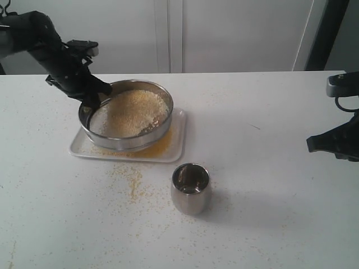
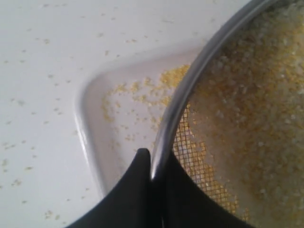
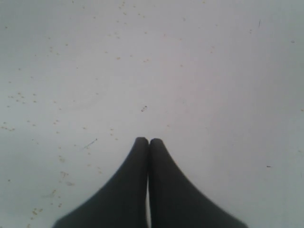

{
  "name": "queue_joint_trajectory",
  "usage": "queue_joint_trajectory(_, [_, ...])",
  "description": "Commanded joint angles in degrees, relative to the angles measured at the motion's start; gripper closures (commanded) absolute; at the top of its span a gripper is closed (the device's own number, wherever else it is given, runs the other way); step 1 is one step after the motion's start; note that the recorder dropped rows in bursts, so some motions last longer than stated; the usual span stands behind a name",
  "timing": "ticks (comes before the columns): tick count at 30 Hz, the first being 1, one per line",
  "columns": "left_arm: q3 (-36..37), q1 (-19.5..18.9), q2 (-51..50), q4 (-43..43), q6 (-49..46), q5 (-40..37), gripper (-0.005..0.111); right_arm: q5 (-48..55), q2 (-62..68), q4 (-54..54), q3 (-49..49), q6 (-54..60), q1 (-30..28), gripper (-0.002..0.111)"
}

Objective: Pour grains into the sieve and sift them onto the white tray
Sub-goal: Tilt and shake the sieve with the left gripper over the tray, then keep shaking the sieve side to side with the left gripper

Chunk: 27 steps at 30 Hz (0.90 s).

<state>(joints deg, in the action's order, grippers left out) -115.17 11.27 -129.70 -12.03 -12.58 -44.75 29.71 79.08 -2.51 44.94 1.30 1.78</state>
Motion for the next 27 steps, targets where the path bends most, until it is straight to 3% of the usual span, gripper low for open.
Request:
queue_joint_trajectory(1, [-0.2,0.5,1.1,1.9,16.7,-0.4,0.107,-0.3,-0.2,-0.2,0.3,0.0,-0.4,0.108])
queue_joint_trajectory(2, [-0.2,0.2,1.1,1.4,20.4,-0.1,0.107,-0.3,-0.2,-0.2,0.3,0.0,-0.4,0.108])
queue_joint_trajectory(3, [-0.2,0.2,1.0,-0.6,16.8,0.0,0.107,-0.3,-0.2,-0.2,0.3,0.0,-0.4,0.108])
queue_joint_trajectory(6, [-0.2,1.5,1.2,-2.9,-6.3,-2.9,0.107,-0.3,-0.2,-0.2,0.3,0.0,-0.4,0.108])
queue_joint_trajectory(7, [-0.2,1.7,1.2,-2.1,-9.4,-4.1,0.107,-0.3,-0.2,-0.2,0.3,0.0,-0.4,0.108])
queue_joint_trajectory(8, [-0.2,1.7,1.2,-0.5,-6.3,-4.0,0.107,-0.3,-0.2,-0.2,0.3,0.0,-0.4,0.108])
queue_joint_trajectory(9, [-0.2,0.8,1.2,2.8,6.0,-2.5,0.107,-0.3,-0.2,-0.2,0.3,0.0,-0.4,0.108])
queue_joint_trajectory(11, [-0.2,-0.8,1.2,4.1,21.7,-1.1,0.107,-0.3,-0.2,-0.2,0.3,0.0,-0.4,0.108])
queue_joint_trajectory(13, [-0.2,-1.2,1.2,0.3,15.8,-0.7,0.107,-0.3,-0.2,-0.2,0.3,0.0,-0.4,0.108])
queue_joint_trajectory(16, [-0.2,-0.1,1.6,-3.6,-8.4,-3.7,0.107,-0.3,-0.2,-0.2,0.3,0.0,-0.4,0.108])
queue_joint_trajectory(17, [-0.2,-0.1,1.7,-3.2,-7.8,-4.3,0.107,-0.3,-0.2,-0.2,0.3,0.0,-0.4,0.108])
queue_joint_trajectory(20, [-0.2,-2.8,1.7,-2.0,9.4,-2.4,0.107,-0.3,-0.2,-0.2,0.3,0.0,-0.4,0.108])
queue_joint_trajectory(21, [-0.2,-3.4,1.7,-3.0,10.5,-2.4,0.107,-0.3,-0.2,-0.2,0.3,0.0,-0.4,0.108])
queue_joint_trajectory(25, [-0.2,-1.4,2.1,-3.5,-14.6,-6.0,0.107,-0.3,-0.2,-0.2,0.3,0.0,-0.4,0.108])
queue_joint_trajectory(26, [-0.2,-1.3,2.1,-1.7,-12.5,-5.4,0.107,-0.3,-0.2,-0.2,0.3,0.0,-0.4,0.108])
queue_joint_trajectory(27, [-0.2,-1.4,2.2,0.9,-4.5,-3.2,0.107,-0.3,-0.2,-0.2,0.3,0.0,-0.4,0.108])
